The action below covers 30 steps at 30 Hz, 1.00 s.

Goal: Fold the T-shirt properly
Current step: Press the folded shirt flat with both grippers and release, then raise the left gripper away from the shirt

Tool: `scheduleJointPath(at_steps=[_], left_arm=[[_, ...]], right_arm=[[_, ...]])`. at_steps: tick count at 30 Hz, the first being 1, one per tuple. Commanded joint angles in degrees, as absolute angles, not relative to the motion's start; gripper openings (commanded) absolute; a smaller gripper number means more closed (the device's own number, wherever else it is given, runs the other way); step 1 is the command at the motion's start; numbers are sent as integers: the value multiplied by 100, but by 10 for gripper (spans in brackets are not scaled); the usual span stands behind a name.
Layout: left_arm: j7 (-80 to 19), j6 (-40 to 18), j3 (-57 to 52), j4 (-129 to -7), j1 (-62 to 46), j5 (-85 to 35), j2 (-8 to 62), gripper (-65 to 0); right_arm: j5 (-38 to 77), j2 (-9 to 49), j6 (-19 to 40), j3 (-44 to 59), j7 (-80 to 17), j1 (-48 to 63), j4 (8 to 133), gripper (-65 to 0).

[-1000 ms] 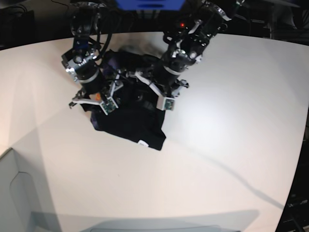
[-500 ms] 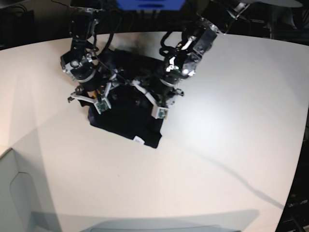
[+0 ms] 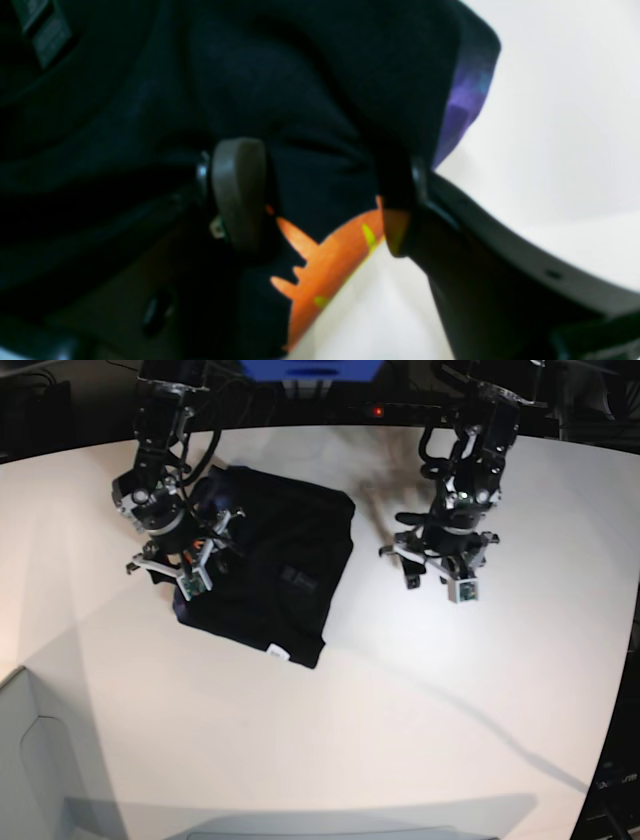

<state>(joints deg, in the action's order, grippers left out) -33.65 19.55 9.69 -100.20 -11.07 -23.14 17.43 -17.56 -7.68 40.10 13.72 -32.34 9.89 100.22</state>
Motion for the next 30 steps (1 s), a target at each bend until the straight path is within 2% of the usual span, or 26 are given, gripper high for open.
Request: scheduleJointPath(at_steps=[1, 6, 10, 19, 24, 30], left_arm=[[-3257, 1965, 971, -10202, -1103, -2299, 1727, -323], [-3257, 1965, 1095, -10800, -1244, -2299, 1464, -323], [-3257, 1965, 1666, -11020, -1191, -2290, 1209, -323], [-3354, 2009, 2668, -9815, -541, -2246, 848, -323], [-4233, 2009, 2299, -10431, -787, -2290, 1314, -323], [-4295, 1974, 1455, -10897, -1393, -2290, 1640, -323]], right_arm=[[-1754, -804, 4000, 1358, -3248, 936, 10114, -286], [-1745, -822, 4000, 1358, -3248, 980, 10492, -286], [-1745, -875, 4000, 1358, -3301, 963, 10730, -286], [-1745, -875, 4000, 1358, -3275, 989, 10703, -286], [-1745, -875, 4000, 1358, -3275, 980, 10703, -286], [-1745, -884, 4000, 1358, -3266, 945, 10747, -286]])
